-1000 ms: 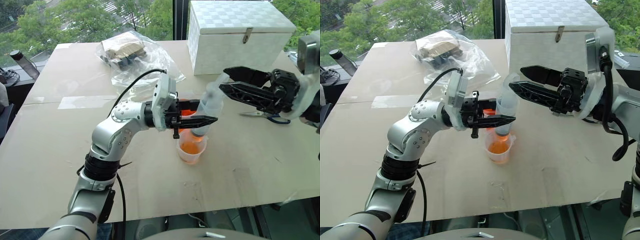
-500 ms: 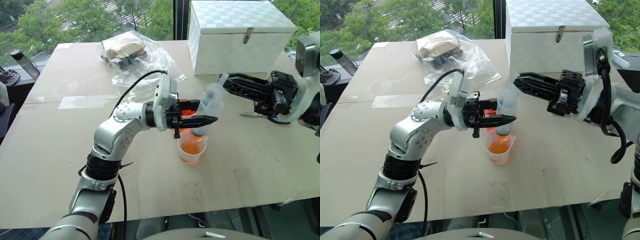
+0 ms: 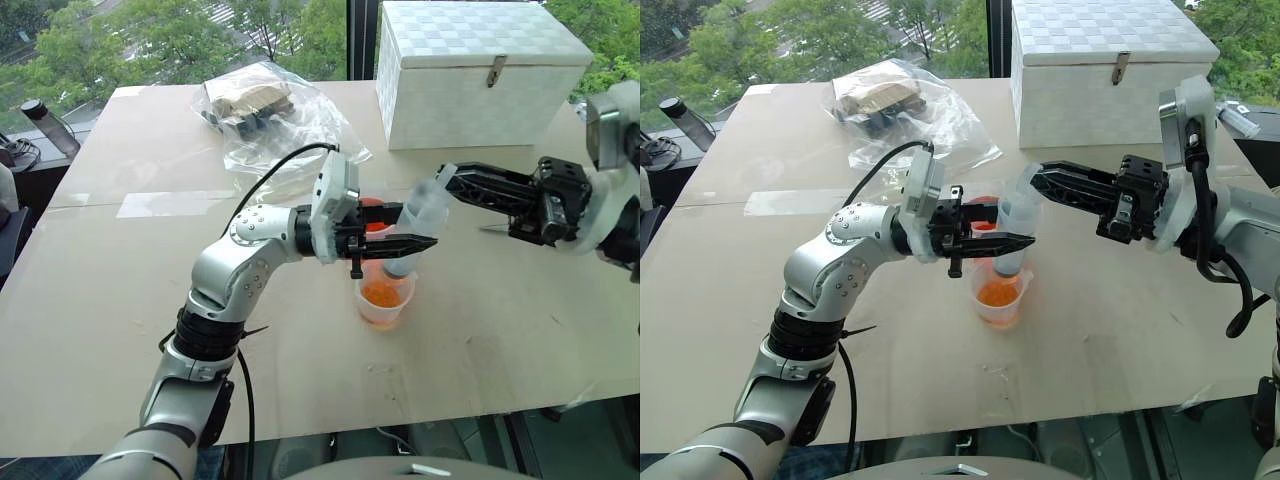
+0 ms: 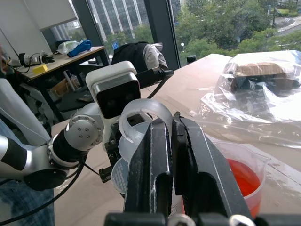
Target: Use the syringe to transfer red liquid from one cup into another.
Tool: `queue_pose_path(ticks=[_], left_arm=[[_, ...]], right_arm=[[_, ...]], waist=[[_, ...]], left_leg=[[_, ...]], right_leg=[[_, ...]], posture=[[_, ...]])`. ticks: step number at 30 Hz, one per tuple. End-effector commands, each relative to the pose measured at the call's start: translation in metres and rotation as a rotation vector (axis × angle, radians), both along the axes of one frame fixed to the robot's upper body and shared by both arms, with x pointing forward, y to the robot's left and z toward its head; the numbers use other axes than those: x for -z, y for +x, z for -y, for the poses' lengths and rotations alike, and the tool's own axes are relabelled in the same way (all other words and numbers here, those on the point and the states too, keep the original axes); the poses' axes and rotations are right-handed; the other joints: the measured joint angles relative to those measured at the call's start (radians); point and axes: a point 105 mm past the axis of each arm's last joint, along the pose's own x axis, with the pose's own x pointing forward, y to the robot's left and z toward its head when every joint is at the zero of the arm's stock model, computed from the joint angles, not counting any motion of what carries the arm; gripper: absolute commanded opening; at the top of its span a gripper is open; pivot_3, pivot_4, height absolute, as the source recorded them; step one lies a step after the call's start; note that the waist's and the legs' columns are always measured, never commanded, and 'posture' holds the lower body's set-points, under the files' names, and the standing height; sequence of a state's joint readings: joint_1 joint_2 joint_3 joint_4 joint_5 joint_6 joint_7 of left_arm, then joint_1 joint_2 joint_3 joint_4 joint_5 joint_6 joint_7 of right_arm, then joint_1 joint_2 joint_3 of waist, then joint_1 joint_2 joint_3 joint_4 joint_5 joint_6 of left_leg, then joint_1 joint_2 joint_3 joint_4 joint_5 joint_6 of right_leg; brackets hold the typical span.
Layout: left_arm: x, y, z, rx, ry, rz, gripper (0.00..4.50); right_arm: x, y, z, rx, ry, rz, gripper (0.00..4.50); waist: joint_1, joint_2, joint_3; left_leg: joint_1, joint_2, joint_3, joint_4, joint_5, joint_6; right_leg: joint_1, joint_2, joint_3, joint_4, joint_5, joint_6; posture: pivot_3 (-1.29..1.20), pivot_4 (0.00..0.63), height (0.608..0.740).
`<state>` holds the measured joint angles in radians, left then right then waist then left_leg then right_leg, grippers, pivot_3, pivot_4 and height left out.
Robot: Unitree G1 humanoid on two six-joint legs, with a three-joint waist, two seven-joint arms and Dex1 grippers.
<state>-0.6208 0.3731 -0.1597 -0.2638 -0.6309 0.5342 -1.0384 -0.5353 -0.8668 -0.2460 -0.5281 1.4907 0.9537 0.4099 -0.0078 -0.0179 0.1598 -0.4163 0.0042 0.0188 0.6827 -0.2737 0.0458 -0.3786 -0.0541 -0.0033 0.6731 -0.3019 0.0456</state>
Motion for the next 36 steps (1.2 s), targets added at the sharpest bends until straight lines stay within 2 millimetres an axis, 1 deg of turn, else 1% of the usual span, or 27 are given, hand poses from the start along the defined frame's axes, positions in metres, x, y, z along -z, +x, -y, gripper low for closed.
queue_pose_path(ticks=[1,10,14,15,17,21,24,27,29,31,33,34,36], left_arm=[[-0.025,-0.002,-0.002,-0.015,-0.088,0.070,1.38],[-0.028,-0.004,-0.003,-0.016,-0.102,0.066,1.38],[-0.028,-0.004,-0.004,-0.018,-0.103,0.066,1.38],[-0.028,-0.004,-0.004,-0.019,-0.103,0.065,1.38],[-0.029,-0.005,-0.004,-0.019,-0.104,0.064,1.38],[-0.032,-0.005,-0.005,-0.026,-0.113,0.062,1.38],[-0.036,-0.006,-0.007,-0.033,-0.120,0.062,1.38],[-0.041,-0.007,-0.012,-0.062,-0.114,0.071,1.38],[-0.049,-0.008,-0.017,-0.095,-0.123,0.078,1.38],[-0.062,-0.007,-0.030,-0.178,-0.128,0.065,1.38],[-0.070,-0.009,-0.044,-0.225,-0.113,0.028,1.38],[-0.072,-0.012,-0.051,-0.230,-0.107,0.011,1.38],[-0.073,-0.011,-0.069,-0.311,-0.068,0.002,1.38]], right_arm=[[0.022,-0.019,-0.018,-0.118,-0.086,-0.069,0.10],[0.035,-0.027,-0.023,-0.162,-0.134,-0.113,0.10],[0.033,-0.025,-0.024,-0.170,-0.112,-0.118,0.10],[0.030,-0.024,-0.023,-0.171,-0.096,-0.118,0.36],[0.022,-0.023,-0.022,-0.182,-0.053,-0.118,1.03],[0.005,-0.024,-0.013,-0.198,0.037,-0.123,2.93],[-0.003,-0.026,-0.003,-0.219,0.076,-0.137,2.93],[-0.010,-0.020,0.010,-0.192,0.128,-0.141,2.93],[-0.013,-0.017,0.021,-0.166,0.161,-0.147,2.93],[-0.008,-0.004,0.040,-0.059,0.139,-0.133,2.93],[-0.003,0.006,0.055,0.024,0.120,-0.130,2.93],[0.001,0.009,0.060,0.048,0.110,-0.131,2.93],[0.008,0.011,0.067,0.070,0.109,-0.140,2.93]], waist=[[0.000,0.000,0.000],[0.000,0.000,0.000],[0.000,0.000,0.000],[0.000,0.000,0.000],[0.000,0.000,0.000],[0.001,0.000,0.000],[0.003,0.000,0.000],[0.003,0.000,0.000],[0.003,0.000,0.000],[0.003,0.000,0.000],[0.003,0.000,0.000],[0.003,0.000,0.000],[-0.001,0.000,0.000]], left_leg=[[0.000,0.000,0.000,0.000,0.000,0.000],[0.000,0.000,0.000,0.000,0.000,0.000],[0.000,0.000,0.000,0.000,0.000,0.000],[0.000,0.000,0.000,0.000,0.000,0.000],[0.000,0.000,0.000,0.000,0.000,0.000],[0.000,0.000,0.000,0.000,0.000,0.000],[0.000,0.000,0.000,0.000,0.000,0.000],[0.000,0.000,0.000,0.000,0.000,0.000],[0.000,0.000,0.000,0.000,0.000,0.000],[0.000,0.000,0.000,0.000,0.000,0.001],[0.000,0.000,0.000,0.000,0.000,0.001],[0.000,0.000,0.000,0.000,0.000,0.001],[0.000,0.001,0.000,0.000,0.000,0.000]], right_leg=[[0.000,0.000,0.000,0.000,0.000,0.000],[0.000,0.000,0.000,0.000,0.000,0.000],[0.000,0.000,0.000,0.000,0.000,0.000],[0.000,0.000,0.000,0.000,0.000,0.000],[0.000,0.000,0.000,0.000,0.000,0.000],[0.000,0.000,0.000,0.000,0.000,0.000],[0.000,0.000,0.000,0.000,0.000,0.000],[0.000,0.000,0.000,-0.001,0.000,0.000],[0.000,0.000,0.000,0.000,0.000,0.000],[0.000,0.000,0.000,0.000,0.000,0.000],[0.000,0.000,0.000,-0.001,0.000,0.000],[0.000,0.000,0.000,-0.001,0.000,0.000],[0.000,0.001,0.000,0.000,0.000,0.000]], posture=[[0.00,0.150,0.740],[0.00,0.150,0.740],[0.00,0.150,0.740],[0.00,0.150,0.740],[0.00,0.150,0.740],[0.00,0.150,0.740],[0.00,0.150,0.740],[0.00,0.150,0.740],[0.00,0.150,0.740],[0.00,0.150,0.740],[0.00,0.150,0.740],[0.00,0.150,0.740],[0.00,0.150,0.740]])
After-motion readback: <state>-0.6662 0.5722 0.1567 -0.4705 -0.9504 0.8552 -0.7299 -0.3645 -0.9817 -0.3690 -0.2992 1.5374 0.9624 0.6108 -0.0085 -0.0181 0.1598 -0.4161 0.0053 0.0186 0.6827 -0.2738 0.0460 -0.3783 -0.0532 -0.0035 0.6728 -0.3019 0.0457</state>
